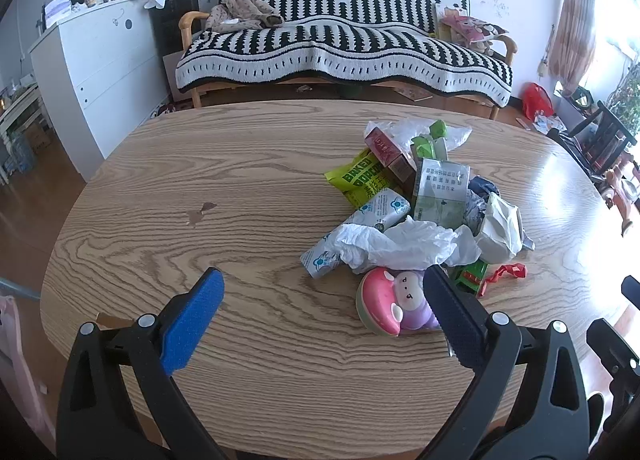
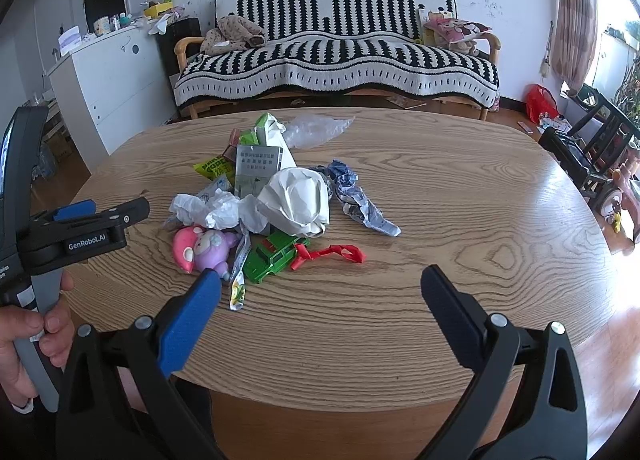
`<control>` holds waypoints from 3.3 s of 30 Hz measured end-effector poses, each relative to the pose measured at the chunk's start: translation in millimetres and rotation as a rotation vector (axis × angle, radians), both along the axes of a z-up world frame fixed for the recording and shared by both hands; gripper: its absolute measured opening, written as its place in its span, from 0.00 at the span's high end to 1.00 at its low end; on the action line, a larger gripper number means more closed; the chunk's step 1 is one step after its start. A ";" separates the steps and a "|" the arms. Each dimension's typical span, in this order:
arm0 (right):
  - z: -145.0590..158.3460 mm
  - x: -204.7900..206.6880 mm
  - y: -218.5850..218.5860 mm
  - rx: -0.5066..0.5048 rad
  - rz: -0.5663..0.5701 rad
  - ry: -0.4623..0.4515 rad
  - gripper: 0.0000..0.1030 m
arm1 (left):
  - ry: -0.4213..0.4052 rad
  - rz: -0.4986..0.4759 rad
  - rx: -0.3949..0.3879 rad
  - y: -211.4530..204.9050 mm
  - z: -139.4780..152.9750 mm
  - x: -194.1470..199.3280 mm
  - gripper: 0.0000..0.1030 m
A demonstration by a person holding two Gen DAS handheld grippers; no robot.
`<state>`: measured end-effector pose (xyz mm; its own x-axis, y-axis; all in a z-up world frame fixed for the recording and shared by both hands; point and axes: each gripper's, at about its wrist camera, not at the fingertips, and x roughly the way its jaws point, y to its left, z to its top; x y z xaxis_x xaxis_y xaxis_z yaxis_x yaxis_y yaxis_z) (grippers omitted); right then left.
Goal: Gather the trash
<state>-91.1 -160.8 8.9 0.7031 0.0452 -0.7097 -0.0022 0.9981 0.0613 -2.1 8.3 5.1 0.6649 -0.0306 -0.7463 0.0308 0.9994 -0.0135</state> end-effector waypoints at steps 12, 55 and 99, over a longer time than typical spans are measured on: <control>0.1 -0.1 -0.1 0.001 -0.001 -0.001 0.06 | 0.001 0.001 0.001 2.0 1.0 -1.0 0.06; -63.7 138.4 -11.3 0.338 0.042 0.143 0.41 | 0.103 -0.324 0.052 -64.9 -57.6 68.1 0.06; -13.7 -285.2 -362.8 0.179 -0.653 -0.012 0.43 | -0.029 -0.777 -0.227 -331.7 57.3 -103.2 0.97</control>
